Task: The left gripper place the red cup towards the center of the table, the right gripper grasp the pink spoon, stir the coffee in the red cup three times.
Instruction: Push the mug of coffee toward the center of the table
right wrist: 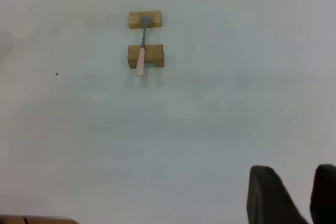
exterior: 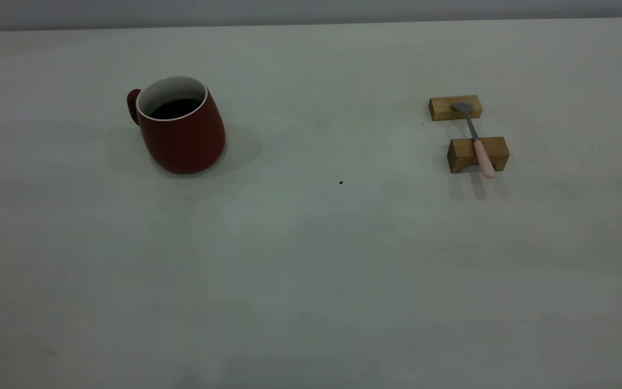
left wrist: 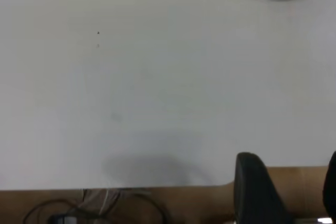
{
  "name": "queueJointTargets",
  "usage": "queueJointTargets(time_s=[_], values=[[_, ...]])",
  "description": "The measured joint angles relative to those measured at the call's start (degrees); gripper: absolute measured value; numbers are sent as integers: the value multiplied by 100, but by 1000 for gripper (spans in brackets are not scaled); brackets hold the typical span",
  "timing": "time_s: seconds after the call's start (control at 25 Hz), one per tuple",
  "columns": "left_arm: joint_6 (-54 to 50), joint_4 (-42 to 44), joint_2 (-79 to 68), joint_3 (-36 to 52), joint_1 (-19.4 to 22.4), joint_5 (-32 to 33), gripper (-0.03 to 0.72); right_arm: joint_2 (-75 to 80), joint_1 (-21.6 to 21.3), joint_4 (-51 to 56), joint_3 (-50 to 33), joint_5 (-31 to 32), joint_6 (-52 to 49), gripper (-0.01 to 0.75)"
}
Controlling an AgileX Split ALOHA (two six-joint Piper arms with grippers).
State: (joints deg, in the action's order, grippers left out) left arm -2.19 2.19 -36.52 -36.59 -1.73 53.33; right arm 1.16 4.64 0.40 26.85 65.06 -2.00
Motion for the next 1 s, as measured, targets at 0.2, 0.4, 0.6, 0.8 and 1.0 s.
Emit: queueJointTargets(time_s=[0.2, 0.4, 0.6, 0.8, 1.0], values=[[5, 228, -2019, -485, 0, -746, 390, 0, 0, 0, 0, 0, -5, 240], [110, 502, -4011, -1293, 0, -1179, 390, 0, 0, 0, 0, 0, -5, 240], [830, 456, -5624, -2147, 0, -1389, 390, 0, 0, 0, 0, 0, -1, 240], [2104, 408, -6993, -2809, 0, -1783, 390, 0, 0, 0, 0, 0, -1, 240], [3536, 408, -7883, -3288, -13, -2212, 390, 0, 0, 0, 0, 0, -1, 240]])
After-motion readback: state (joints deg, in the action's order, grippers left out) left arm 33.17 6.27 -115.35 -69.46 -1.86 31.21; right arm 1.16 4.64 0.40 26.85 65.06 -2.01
